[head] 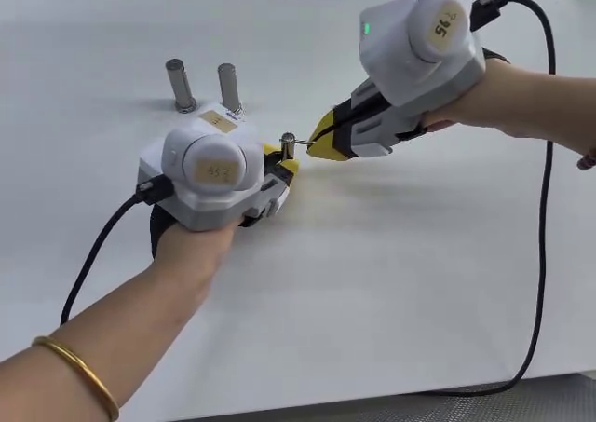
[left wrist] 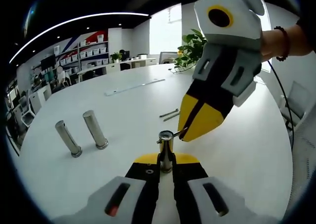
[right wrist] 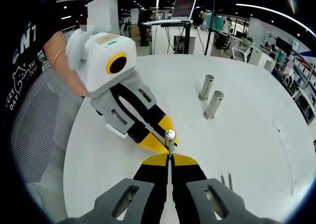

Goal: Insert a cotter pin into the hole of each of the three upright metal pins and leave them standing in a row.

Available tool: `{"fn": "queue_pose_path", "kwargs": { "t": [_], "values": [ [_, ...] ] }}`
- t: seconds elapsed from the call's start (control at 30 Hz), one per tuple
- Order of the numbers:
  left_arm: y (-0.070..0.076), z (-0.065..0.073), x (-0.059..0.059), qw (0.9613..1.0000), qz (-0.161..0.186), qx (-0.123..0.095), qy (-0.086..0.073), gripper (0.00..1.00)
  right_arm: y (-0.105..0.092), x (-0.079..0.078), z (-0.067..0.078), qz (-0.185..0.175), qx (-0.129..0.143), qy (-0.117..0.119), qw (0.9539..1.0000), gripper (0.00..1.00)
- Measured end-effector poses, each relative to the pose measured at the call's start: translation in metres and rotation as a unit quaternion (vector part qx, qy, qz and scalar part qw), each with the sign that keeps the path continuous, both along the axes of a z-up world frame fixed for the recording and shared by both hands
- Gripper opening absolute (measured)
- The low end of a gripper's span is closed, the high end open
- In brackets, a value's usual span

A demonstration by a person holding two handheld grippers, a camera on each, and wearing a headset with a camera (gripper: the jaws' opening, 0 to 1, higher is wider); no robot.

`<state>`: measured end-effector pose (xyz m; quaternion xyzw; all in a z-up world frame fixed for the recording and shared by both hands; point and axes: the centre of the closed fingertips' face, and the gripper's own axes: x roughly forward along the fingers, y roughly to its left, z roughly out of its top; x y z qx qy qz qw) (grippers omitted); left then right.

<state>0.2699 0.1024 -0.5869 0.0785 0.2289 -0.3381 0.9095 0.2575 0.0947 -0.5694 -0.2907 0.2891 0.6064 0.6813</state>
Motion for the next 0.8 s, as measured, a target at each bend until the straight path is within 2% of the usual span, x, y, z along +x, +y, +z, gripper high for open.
{"fn": "queue_pose_path", "kwargs": {
  "t": [0.8],
  "values": [
    [0.0009, -0.0007, 0.0006, 0.9996, 0.028, -0.007, 0.003, 0.07, 0.0094, 0.003, 0.0004, 0.005, -0.009, -0.026, 0.9996, 0.0]
  ]
}}
